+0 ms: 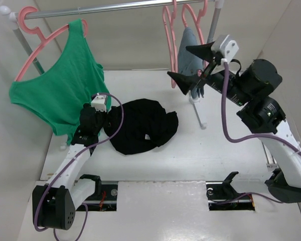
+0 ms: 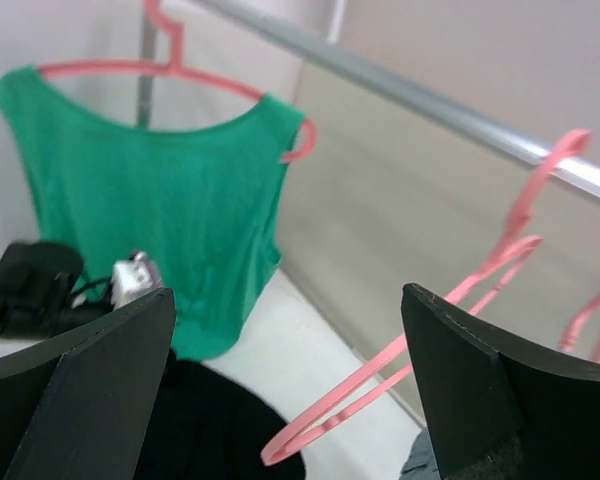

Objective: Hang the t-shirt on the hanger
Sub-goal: Grab a hanger with the right arm

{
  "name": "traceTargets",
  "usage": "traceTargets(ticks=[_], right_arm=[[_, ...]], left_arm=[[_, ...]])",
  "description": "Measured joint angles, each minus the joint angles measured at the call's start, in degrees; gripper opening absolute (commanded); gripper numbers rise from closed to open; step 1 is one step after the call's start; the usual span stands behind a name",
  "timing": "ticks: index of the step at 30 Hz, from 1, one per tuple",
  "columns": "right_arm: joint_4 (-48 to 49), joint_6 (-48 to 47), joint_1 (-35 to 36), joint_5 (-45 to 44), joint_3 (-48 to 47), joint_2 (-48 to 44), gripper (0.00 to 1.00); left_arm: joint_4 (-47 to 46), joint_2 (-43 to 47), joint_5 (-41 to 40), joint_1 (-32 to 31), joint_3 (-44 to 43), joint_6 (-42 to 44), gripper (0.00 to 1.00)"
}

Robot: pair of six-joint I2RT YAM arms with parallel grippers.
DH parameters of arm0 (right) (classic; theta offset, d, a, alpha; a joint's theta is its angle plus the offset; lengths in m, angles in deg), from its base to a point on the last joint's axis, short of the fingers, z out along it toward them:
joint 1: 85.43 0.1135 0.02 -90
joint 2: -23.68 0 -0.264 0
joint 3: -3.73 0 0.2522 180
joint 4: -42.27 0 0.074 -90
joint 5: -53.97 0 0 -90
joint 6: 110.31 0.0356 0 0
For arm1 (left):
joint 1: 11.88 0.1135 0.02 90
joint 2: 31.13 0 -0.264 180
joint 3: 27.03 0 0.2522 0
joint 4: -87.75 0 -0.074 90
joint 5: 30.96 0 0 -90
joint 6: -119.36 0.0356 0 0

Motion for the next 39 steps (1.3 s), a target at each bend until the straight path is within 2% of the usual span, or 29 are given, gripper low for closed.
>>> traceTargets(ticks=[6, 13, 20, 31, 34, 39], right_arm=[[0.04, 2.05, 0.24, -12.31, -8.41, 3.89, 0.99], [-4.04, 2.21, -1.05, -25.42, -23.43, 19.76, 0.95], [-11.41, 2.21, -3.96, -31.30, -23.98, 27.98, 0.89], [-12.63, 2.21, -6.69, -30.75, -23.76, 27.96, 0.79], [-12.26, 2.19, -8.22, -29.88, -23.76, 28.68, 0.68], [-11.91, 2.34, -9.62, -28.20, -23.74, 30.77, 0.39]], left_arm=[[-0.59, 0.48, 0.70, 0.00, 0.07, 0.02, 1.00], [-0.68, 0.70, 1.27, 0.00, 0.07, 0.11, 1.00], [-0.70, 1.66, 1.68, 0.00, 0.72, 0.13, 1.00], [-1.09, 1.70, 1.20, 0.00, 1.09, 0.13, 1.00], [-1.16, 1.70, 1.20, 0.00, 1.11, 0.15, 1.00], [-1.25, 1.70, 1.11, 0.00, 1.22, 0.15, 1.00]])
